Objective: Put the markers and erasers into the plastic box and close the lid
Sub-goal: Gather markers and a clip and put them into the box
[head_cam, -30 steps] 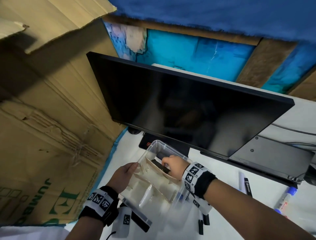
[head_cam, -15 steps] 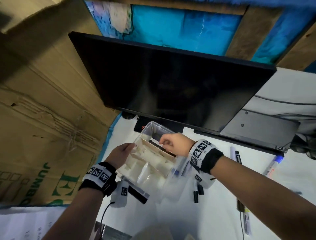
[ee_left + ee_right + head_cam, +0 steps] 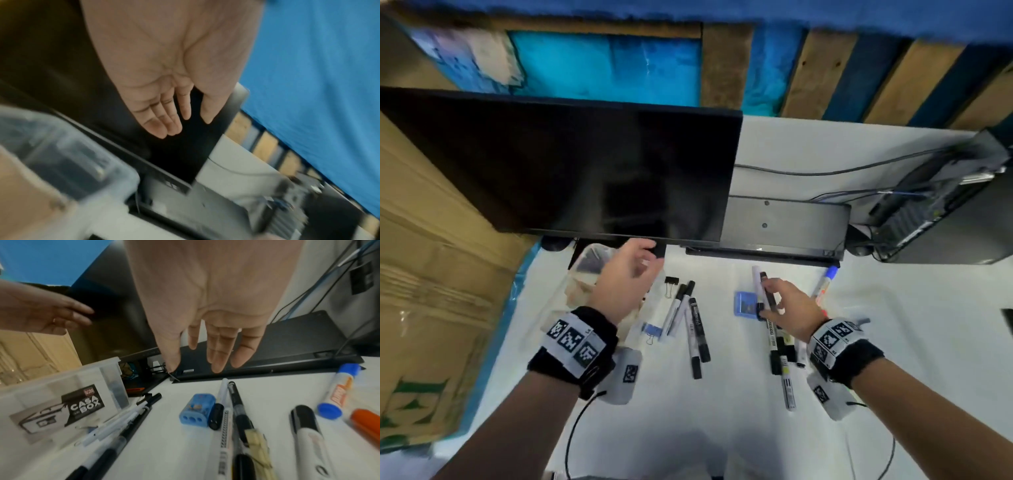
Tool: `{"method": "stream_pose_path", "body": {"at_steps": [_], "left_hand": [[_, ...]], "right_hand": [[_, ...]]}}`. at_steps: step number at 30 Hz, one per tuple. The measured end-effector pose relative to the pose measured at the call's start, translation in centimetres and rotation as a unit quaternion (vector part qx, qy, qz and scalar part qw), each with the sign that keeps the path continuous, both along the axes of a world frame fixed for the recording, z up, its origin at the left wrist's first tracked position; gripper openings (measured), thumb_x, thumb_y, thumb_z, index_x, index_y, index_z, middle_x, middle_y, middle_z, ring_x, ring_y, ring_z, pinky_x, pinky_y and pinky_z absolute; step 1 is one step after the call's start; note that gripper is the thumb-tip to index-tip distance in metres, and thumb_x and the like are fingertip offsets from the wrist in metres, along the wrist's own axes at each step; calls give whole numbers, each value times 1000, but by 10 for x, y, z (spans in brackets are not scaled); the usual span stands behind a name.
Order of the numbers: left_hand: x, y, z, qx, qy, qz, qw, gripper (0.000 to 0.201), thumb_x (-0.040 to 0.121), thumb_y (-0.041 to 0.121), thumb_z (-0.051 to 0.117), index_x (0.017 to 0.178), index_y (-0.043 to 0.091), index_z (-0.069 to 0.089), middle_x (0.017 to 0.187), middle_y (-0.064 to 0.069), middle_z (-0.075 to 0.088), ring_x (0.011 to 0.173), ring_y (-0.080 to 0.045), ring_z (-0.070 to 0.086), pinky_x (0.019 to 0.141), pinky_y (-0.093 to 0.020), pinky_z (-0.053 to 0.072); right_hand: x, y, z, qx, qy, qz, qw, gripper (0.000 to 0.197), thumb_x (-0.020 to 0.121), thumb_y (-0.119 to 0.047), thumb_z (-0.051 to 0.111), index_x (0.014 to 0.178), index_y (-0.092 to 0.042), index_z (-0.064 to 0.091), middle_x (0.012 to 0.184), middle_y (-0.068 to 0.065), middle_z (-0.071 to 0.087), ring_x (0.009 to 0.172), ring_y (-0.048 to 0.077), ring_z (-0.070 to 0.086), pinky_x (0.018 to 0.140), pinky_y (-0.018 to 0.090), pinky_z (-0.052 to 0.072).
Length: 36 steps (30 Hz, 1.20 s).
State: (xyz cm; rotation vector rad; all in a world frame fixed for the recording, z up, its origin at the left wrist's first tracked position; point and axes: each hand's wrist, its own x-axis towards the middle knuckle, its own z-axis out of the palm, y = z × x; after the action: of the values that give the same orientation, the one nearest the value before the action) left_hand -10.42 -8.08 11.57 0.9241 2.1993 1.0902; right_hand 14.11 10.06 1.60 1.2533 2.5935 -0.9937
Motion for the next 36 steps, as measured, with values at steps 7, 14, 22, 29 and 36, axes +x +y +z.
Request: {"method": "stream_pose_path", "body": {"at_steps": [7, 14, 22, 29, 36], "left_hand": [[85, 33, -112, -152, 16, -108, 982, 56, 82, 35, 67, 131, 16, 47, 134, -5, 48, 125, -20, 47, 103, -24, 34], [88, 40, -156, -310, 71, -33, 947, 77, 70, 34, 72, 137, 22, 33, 135, -7, 34, 122, -29, 40, 103, -43, 43], [78, 55, -171, -312, 10, -33, 949, 52, 82, 11, 64, 129, 12, 41, 128, -11, 51, 118, -26, 53, 101, -33, 43], [83, 61, -168, -310, 6, -57, 949, 33, 93, 9, 46, 125, -2, 44, 134, -18, 46, 124, -31, 47, 104, -34, 37], [73, 62, -163, -230, -33, 16, 973, 31, 89, 13, 51, 116, 2, 45, 118, -13, 45, 94, -36, 61, 87, -48, 53]], "right_hand": [[-10, 11, -33, -18, -62, 80, 995, 81, 76, -36, 72, 144, -28, 28, 146, 3, 44, 128, 27, 47, 107, 39, 39], [-38, 27, -65, -5, -121, 169, 978, 76, 82, -33, 65, 146, -24, 24, 147, 6, 37, 134, 29, 37, 110, 39, 34], [-41, 28, -86, -14, -56, 166, 984, 64, 84, -25, 62, 141, -22, 34, 129, 6, 44, 119, 28, 47, 103, 38, 42], [-36, 22, -84, -34, -48, 201, 978, 59, 82, -32, 64, 135, -25, 40, 121, 5, 45, 104, 26, 54, 90, 37, 49], [-26, 18, -71, -44, 23, 162, 986, 48, 88, -50, 52, 132, -35, 44, 109, 1, 44, 86, 21, 61, 83, 30, 52]]}}
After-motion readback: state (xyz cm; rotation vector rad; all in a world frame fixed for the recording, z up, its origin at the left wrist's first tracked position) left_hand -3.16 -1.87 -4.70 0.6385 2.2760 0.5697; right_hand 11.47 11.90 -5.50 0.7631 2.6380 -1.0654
